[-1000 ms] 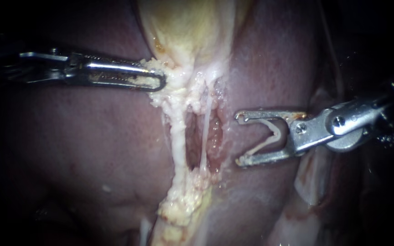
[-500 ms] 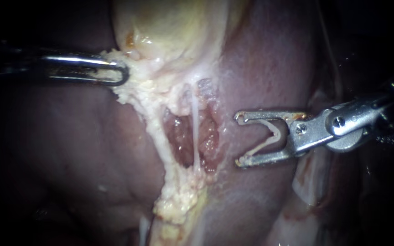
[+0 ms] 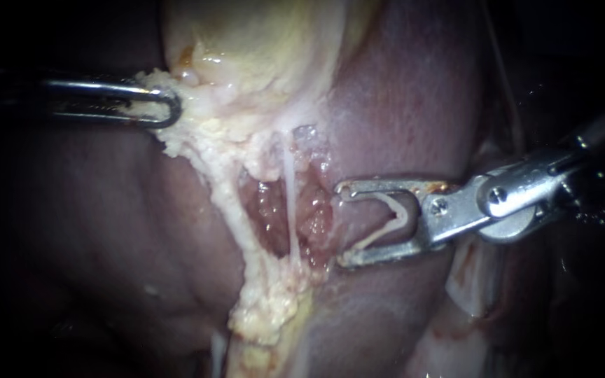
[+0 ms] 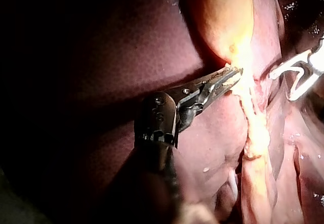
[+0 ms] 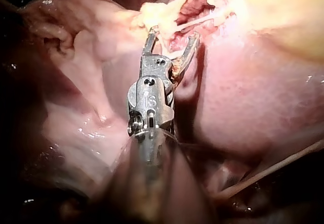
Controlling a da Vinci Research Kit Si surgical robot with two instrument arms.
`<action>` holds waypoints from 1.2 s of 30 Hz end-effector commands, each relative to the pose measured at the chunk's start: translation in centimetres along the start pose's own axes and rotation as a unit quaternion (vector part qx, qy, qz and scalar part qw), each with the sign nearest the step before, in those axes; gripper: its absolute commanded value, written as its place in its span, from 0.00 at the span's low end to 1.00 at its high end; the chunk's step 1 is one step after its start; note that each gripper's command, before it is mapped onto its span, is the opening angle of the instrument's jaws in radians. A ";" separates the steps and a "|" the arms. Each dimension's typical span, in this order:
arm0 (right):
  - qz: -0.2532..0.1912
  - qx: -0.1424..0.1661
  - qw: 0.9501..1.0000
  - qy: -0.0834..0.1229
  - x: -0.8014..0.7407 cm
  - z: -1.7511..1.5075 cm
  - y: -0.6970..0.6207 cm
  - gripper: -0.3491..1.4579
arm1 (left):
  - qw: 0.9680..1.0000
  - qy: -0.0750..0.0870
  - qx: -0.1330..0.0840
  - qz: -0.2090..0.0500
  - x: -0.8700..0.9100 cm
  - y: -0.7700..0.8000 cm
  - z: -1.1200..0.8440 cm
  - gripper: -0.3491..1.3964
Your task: Clipping first clip left tube
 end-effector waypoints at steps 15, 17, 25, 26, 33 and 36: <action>0.027 0.020 0.999 0.011 -0.04 0.73 -0.05 0.46 | 1.000 0.000 0.001 0.000 0.01 -0.02 0.03 0.00; 0.029 0.022 0.999 0.017 -0.05 0.81 -0.06 0.46 | 1.000 0.000 0.001 0.000 0.01 -0.02 0.03 0.00; 0.044 0.036 0.997 0.045 -0.03 0.97 -0.03 0.46 | 1.000 0.000 0.001 0.000 0.01 -0.02 0.04 0.00; 0.046 0.037 0.997 0.048 -0.03 0.98 -0.03 0.46 | 1.000 0.000 0.001 0.000 0.01 -0.02 0.04 0.00; 0.056 0.054 0.995 0.060 -0.05 1.10 -0.01 0.45 | 1.000 0.000 0.001 0.000 0.00 -0.04 0.04 0.00; 0.064 0.063 0.994 0.063 -0.09 1.19 -0.02 0.45 | 1.000 0.000 0.001 0.000 0.01 -0.04 0.04 0.00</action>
